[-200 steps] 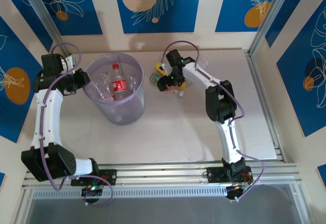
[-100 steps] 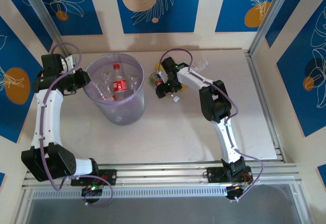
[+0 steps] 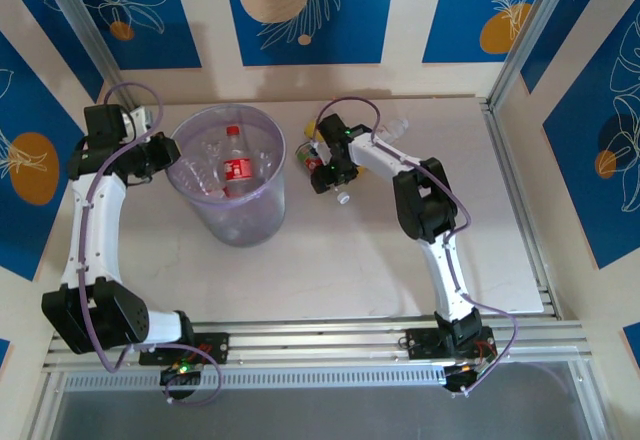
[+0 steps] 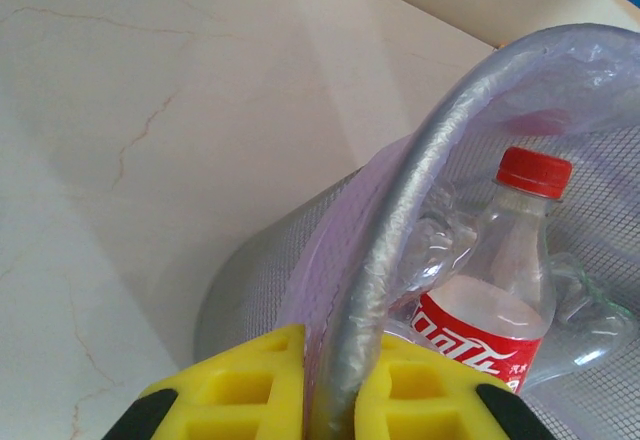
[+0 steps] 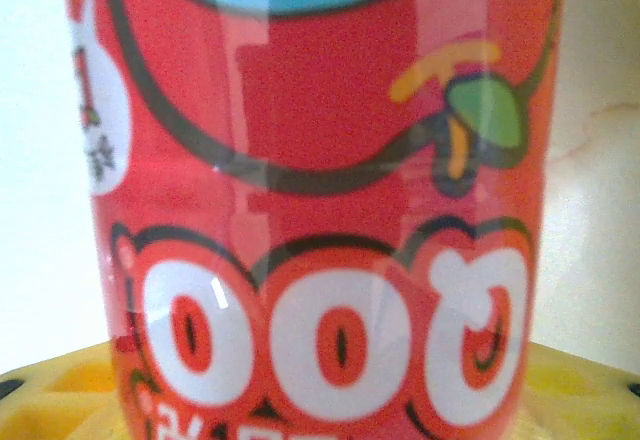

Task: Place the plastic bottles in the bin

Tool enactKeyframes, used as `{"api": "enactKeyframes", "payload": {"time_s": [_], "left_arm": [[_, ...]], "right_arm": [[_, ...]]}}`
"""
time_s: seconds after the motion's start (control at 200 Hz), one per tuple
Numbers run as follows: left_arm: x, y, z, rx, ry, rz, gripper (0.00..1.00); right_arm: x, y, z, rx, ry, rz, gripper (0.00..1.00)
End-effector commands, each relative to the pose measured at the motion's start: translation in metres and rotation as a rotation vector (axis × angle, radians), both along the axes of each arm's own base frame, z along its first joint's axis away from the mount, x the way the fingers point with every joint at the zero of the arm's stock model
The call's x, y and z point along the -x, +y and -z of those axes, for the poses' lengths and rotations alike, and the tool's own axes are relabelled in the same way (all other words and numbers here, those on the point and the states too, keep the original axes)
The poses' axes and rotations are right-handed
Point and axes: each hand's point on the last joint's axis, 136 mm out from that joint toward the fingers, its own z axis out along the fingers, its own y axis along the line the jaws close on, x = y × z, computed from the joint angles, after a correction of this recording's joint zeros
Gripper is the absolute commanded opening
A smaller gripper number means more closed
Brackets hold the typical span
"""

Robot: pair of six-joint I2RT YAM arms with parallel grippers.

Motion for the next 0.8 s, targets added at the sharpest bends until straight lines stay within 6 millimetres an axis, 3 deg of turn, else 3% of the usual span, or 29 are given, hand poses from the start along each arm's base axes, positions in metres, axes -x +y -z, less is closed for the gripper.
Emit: {"api": "enactKeyframes", "payload": {"time_s": [0.0,0.215,0.6,0.795], "left_arm": [[-0.002,-0.021,0.012,0.049,0.046,0.062,0.00],[-0.008,-0.040,0.019,0.051,0.059,0.106,0.00],[-0.019,-0.083,0.024,0.052,0.068,0.198,0.00],[-0.021,-0.107,0.030,0.054,0.075,0.248,0.00]], "right_arm": [[0.010,0.008,-0.052,-0.088,-0.045,0.002,0.60],[0.025,-0.006,-0.107,-0.169,-0.084,0.052,0.55],[0.039,-0.055,-0.195,-0.273,-0.187,0.165,0.49],[0.043,-0.057,-0.244,-0.304,-0.260,0.155,0.48]]}}
